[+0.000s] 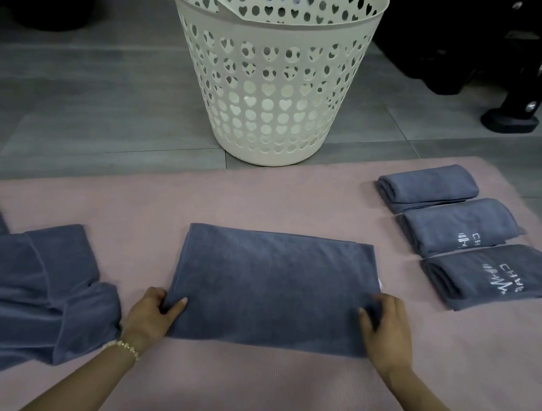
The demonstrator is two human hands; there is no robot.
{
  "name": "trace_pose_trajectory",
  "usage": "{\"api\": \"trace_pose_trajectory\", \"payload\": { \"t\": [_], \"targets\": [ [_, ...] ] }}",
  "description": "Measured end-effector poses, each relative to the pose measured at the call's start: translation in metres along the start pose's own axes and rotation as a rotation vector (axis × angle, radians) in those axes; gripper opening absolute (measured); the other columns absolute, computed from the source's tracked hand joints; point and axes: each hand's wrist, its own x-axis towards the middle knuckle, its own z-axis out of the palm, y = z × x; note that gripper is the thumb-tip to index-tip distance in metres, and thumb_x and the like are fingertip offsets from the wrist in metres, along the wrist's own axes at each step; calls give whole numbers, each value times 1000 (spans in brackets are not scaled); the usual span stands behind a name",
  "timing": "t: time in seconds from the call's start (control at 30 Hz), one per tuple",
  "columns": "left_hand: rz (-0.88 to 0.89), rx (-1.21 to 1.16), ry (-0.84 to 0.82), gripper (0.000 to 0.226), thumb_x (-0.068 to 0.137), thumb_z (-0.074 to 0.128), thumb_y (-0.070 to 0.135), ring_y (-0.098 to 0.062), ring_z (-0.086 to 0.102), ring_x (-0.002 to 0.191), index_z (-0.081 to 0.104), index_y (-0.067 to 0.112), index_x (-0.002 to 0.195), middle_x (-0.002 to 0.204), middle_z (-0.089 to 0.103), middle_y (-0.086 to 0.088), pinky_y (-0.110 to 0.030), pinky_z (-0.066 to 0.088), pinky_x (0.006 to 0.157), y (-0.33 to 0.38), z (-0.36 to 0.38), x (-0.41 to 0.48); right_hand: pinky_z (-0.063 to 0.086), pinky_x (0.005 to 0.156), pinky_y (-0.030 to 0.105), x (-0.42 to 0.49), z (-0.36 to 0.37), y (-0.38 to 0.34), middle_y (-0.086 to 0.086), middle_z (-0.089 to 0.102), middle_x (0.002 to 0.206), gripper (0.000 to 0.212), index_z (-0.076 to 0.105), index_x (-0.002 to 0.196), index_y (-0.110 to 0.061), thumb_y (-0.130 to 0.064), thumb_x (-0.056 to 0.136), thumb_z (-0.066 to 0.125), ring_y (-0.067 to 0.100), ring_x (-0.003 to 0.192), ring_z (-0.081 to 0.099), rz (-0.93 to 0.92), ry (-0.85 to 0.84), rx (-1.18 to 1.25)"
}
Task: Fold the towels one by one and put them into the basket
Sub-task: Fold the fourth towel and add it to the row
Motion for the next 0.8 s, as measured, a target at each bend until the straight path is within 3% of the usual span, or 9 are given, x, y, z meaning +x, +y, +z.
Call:
{"api": "trace_pose_trajectory", "payload": {
  "t": [0.17, 0.27, 0.37, 0.47, 0.5, 0.57, 0.63, 0.7, 0.8],
  "targets": [
    [-197, -402, -227, 25, 86, 67, 29, -24, 64, 82, 65, 4, 91, 95, 68, -10, -26, 49, 75, 31, -16, 1, 39, 105, 27, -15, 44, -29, -5, 50, 131, 44, 57, 125, -19, -44, 89, 53, 13, 116, 51, -315, -331, 1],
    [-238, -667, -486, 29, 90, 61, 24, -22, 70, 83, 66, -2, 102, 100, 72, -15, -24, 57, 66, 50, -35, 1, 31, 110, 24, -18, 60, -33, -5, 49, 135, 64, 57, 126, -20, -61, 80, 38, 14, 125, 44, -313, -360, -10],
    [-237, -586, -577, 36, 90, 61, 20, -29, 66, 101, 60, -5, 115, 109, 69, -17, -31, 56, 78, 60, -38, 3, 37, 104, 22, -15, 55, -35, -8, 53, 124, 44, 57, 114, -27, -58, 83, 54, 10, 116, 49, -230, -362, 127],
    [-252, -567, -506, 42, 84, 68, 15, -31, 65, 99, 58, -7, 118, 109, 68, -19, -34, 57, 76, 61, -34, 3, 40, 95, 15, -11, 46, -29, -12, 55, 111, 49, 48, 96, -44, -83, 68, 38, 3, 105, 52, -191, -373, 232],
    [-254, -579, -472, 43, 83, 69, 15, -31, 65, 96, 58, -6, 118, 107, 68, -19, -33, 58, 73, 60, -33, 3, 39, 93, 14, -11, 45, -27, -12, 56, 109, 44, 47, 94, -45, -81, 70, 40, 4, 103, 52, -192, -387, 242],
    [-194, -607, -453, 48, 81, 72, 15, -27, 65, 95, 55, 0, 124, 106, 69, -12, -33, 56, 73, 67, -34, -2, 41, 92, 16, -12, 42, -25, -10, 57, 107, 20, 53, 95, -37, -53, 84, 57, 5, 102, 54, -174, -412, 256],
    [-25, -614, -473, 61, 76, 75, 17, -17, 65, 101, 48, 15, 132, 113, 67, -1, -26, 52, 76, 88, -37, -10, 44, 91, 18, -11, 40, -26, -6, 60, 105, 12, 58, 97, -28, -34, 88, 62, 6, 98, 56, -96, -418, 346],
    [154, -612, -495, 67, 79, 72, 13, -8, 60, 108, 40, 26, 136, 123, 61, 7, -18, 49, 80, 124, -35, -28, 47, 84, 15, -7, 32, -31, 0, 64, 104, 19, 61, 97, -23, -38, 87, 59, 11, 94, 60, 40, -452, 506],
    [375, -589, -494, 76, 82, 68, 3, -9, 50, 121, 29, 22, 145, 136, 50, 4, -12, 45, 91, 179, -11, -58, 51, 79, 23, 7, 18, -32, 7, 68, 107, 25, 62, 102, -19, -38, 96, 46, 20, 94, 65, 309, -517, 743]
  ]
}}
